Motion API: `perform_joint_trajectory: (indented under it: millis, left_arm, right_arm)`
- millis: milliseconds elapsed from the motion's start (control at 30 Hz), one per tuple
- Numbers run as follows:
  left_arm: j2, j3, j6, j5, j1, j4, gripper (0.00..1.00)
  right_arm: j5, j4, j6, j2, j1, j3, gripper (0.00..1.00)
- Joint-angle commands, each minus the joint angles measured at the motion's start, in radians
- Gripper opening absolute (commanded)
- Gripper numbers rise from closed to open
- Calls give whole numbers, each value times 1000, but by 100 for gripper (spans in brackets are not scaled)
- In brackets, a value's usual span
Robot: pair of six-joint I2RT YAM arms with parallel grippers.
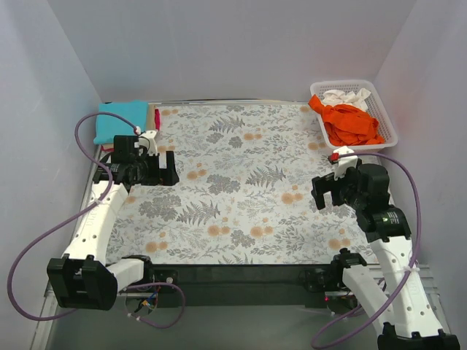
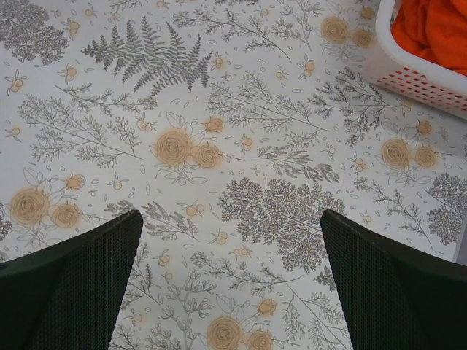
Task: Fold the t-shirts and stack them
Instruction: Grab the tshirt from the pile
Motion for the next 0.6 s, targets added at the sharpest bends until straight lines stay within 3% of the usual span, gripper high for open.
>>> perform_joint_trajectory:
  millis: [0, 333, 433, 567]
  left_arm:
    - [18, 52, 0, 35, 7, 22, 98]
    - [231, 273, -89, 119, 6, 58, 98]
    - [325, 373, -120, 148, 6, 48, 98]
    - [403, 476, -115, 188, 6, 28, 98]
  right_arm:
    - [-1, 19, -18, 28, -2, 23, 98]
    - [170, 187, 118, 352, -8, 295, 98]
    - [178, 210, 100, 547, -53, 482, 98]
    - [30, 93, 129, 869, -204, 864, 98]
